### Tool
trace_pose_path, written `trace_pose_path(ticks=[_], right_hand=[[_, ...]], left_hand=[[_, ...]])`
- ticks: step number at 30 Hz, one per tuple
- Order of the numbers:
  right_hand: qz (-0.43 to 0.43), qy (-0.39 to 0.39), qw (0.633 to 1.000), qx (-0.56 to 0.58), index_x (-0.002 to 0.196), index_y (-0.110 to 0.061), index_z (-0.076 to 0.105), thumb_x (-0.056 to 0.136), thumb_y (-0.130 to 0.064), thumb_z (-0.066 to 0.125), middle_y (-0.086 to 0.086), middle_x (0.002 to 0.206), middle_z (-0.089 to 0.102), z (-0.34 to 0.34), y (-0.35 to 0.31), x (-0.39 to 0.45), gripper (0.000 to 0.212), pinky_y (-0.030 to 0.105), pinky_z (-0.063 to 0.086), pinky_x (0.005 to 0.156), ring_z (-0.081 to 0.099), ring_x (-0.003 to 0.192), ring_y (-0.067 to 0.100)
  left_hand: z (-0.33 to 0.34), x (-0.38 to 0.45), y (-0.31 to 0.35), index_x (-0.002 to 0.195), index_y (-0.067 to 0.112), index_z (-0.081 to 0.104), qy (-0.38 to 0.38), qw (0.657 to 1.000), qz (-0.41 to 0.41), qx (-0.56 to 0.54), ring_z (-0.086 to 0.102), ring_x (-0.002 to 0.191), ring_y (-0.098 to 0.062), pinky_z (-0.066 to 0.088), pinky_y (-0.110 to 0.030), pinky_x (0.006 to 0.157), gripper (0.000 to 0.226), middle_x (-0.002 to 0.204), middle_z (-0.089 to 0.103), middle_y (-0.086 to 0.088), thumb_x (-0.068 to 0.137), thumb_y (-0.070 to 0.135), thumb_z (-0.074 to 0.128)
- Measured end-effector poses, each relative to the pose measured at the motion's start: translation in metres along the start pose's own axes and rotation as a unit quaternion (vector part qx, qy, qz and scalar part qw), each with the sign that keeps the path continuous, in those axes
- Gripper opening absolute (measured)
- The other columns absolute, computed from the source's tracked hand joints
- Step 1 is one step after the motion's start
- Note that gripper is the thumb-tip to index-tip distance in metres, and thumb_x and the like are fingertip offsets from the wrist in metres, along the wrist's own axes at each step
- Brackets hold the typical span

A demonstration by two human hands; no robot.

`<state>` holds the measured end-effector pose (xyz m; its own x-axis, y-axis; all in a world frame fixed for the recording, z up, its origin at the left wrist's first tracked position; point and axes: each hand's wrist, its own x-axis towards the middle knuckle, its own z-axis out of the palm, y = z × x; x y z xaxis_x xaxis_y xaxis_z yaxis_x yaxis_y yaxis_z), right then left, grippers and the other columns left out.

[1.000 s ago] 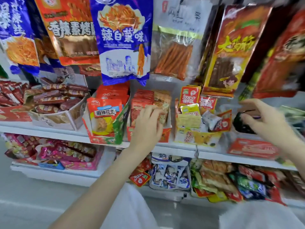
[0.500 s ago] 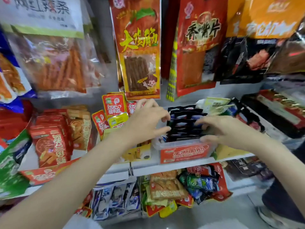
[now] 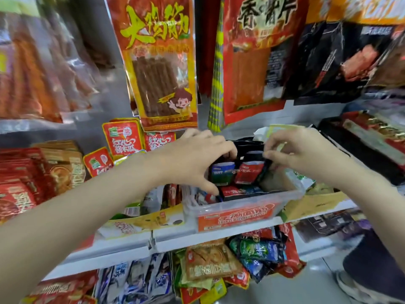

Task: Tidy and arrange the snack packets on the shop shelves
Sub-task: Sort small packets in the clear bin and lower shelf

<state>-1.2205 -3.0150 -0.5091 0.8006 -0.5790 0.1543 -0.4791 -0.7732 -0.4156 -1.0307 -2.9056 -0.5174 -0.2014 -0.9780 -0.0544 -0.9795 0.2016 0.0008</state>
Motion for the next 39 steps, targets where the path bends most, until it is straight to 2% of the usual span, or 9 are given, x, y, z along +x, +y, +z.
trace_pose_path(ticks=[4, 9, 13, 15, 18, 21, 30, 36, 39], right_hand=[[0.012, -0.015, 0.999, 0.037, 0.068, -0.022, 0.057, 0.087, -0.014, 0.062, -0.016, 0.064, 0.060, 0.001, 0.005, -0.009, 0.021, 0.006, 0.042, 0.053, 0.062, 0.053, 0.000], [0.014, -0.018, 0.999, 0.040, 0.067, -0.027, 0.055, 0.086, -0.015, 0.063, -0.017, 0.058, 0.058, 0.004, 0.003, -0.011, 0.024, 0.009, 0.044, 0.055, 0.061, 0.056, -0.001], [0.010, 0.005, 0.999, 0.051, 0.076, -0.028, 0.061, 0.083, -0.021, 0.065, -0.014, 0.077, 0.064, -0.001, 0.003, -0.024, 0.010, 0.029, 0.054, 0.070, 0.064, 0.067, 0.007], [-0.045, 0.048, 0.993, 0.097, 0.078, -0.024, 0.067, 0.077, -0.029, 0.067, -0.007, 0.087, 0.064, -0.006, -0.006, -0.032, 0.005, 0.024, 0.053, 0.070, 0.064, 0.076, 0.009], [-0.118, -0.058, 0.990, 0.060, 0.083, -0.029, 0.073, 0.070, -0.049, 0.060, -0.014, 0.097, 0.057, 0.002, -0.017, -0.032, 0.027, 0.010, 0.041, 0.078, 0.051, 0.092, 0.001], [-0.106, -0.167, 0.980, -0.026, 0.086, -0.041, 0.070, 0.075, -0.051, 0.061, -0.019, 0.098, 0.043, 0.018, -0.013, -0.024, 0.018, 0.009, 0.029, 0.081, 0.032, 0.097, -0.005], [-0.061, -0.177, 0.967, 0.176, 0.064, -0.030, 0.074, 0.065, -0.032, 0.072, -0.010, 0.082, 0.059, 0.015, -0.002, -0.023, 0.003, 0.008, 0.039, 0.063, 0.055, 0.072, 0.002], [-0.020, 0.050, 0.956, 0.287, 0.065, -0.017, 0.069, 0.065, -0.034, 0.068, 0.001, 0.077, 0.067, -0.012, 0.006, 0.001, 0.017, 0.015, 0.047, 0.066, 0.059, 0.070, 0.006], [-0.048, 0.079, 0.961, 0.260, 0.069, -0.012, 0.069, 0.069, -0.023, 0.065, 0.000, 0.073, 0.067, -0.024, -0.002, 0.011, 0.012, 0.015, 0.046, 0.065, 0.058, 0.069, 0.008]], left_hand=[[0.011, 0.000, 0.004, 0.133, 0.034, 0.022, 0.013, 0.998, 0.020, 0.059, 0.026, 0.120, -0.015, 0.015, -0.032, 0.102, 0.080, 0.129, 0.035, 0.011, 0.070, 0.058, 0.066], [0.019, 0.008, 0.015, 0.115, 0.023, 0.042, 0.110, 0.992, 0.045, 0.051, 0.038, 0.107, -0.015, 0.019, -0.031, 0.098, 0.050, 0.109, 0.049, 0.008, 0.080, 0.056, 0.056], [0.009, 0.013, 0.005, 0.112, 0.024, 0.053, 0.045, 0.999, 0.016, -0.027, 0.040, 0.106, -0.012, 0.029, -0.029, 0.090, 0.032, 0.109, 0.056, 0.009, 0.087, 0.043, 0.056], [0.006, 0.013, -0.003, 0.112, 0.023, 0.057, 0.019, 0.998, 0.003, -0.065, 0.043, 0.100, -0.010, 0.040, -0.030, 0.085, 0.026, 0.108, 0.060, 0.006, 0.088, 0.034, 0.058], [0.006, 0.011, -0.010, 0.113, 0.025, 0.057, 0.019, 0.993, -0.030, -0.114, 0.053, 0.092, -0.007, 0.046, -0.027, 0.079, 0.024, 0.108, 0.062, 0.008, 0.089, 0.026, 0.059], [0.004, 0.010, -0.011, 0.103, 0.025, 0.050, 0.061, 0.979, -0.054, -0.186, 0.057, 0.087, -0.007, 0.046, -0.024, 0.073, 0.019, 0.100, 0.060, 0.010, 0.088, 0.017, 0.059], [-0.002, 0.015, -0.014, 0.079, 0.026, 0.060, 0.091, 0.985, -0.011, -0.144, 0.054, 0.086, -0.005, 0.047, -0.030, 0.075, 0.026, 0.099, 0.058, 0.009, 0.086, 0.003, 0.053], [-0.004, 0.023, -0.020, 0.111, 0.026, 0.064, 0.074, 0.989, -0.005, -0.131, 0.048, 0.078, 0.005, 0.036, -0.010, 0.071, 0.031, 0.106, 0.061, 0.012, 0.089, 0.006, 0.053], [-0.004, 0.026, -0.019, 0.116, 0.023, 0.062, 0.068, 0.989, -0.020, -0.132, 0.048, 0.083, 0.005, 0.034, -0.009, 0.072, 0.032, 0.117, 0.063, 0.009, 0.090, 0.007, 0.052]])
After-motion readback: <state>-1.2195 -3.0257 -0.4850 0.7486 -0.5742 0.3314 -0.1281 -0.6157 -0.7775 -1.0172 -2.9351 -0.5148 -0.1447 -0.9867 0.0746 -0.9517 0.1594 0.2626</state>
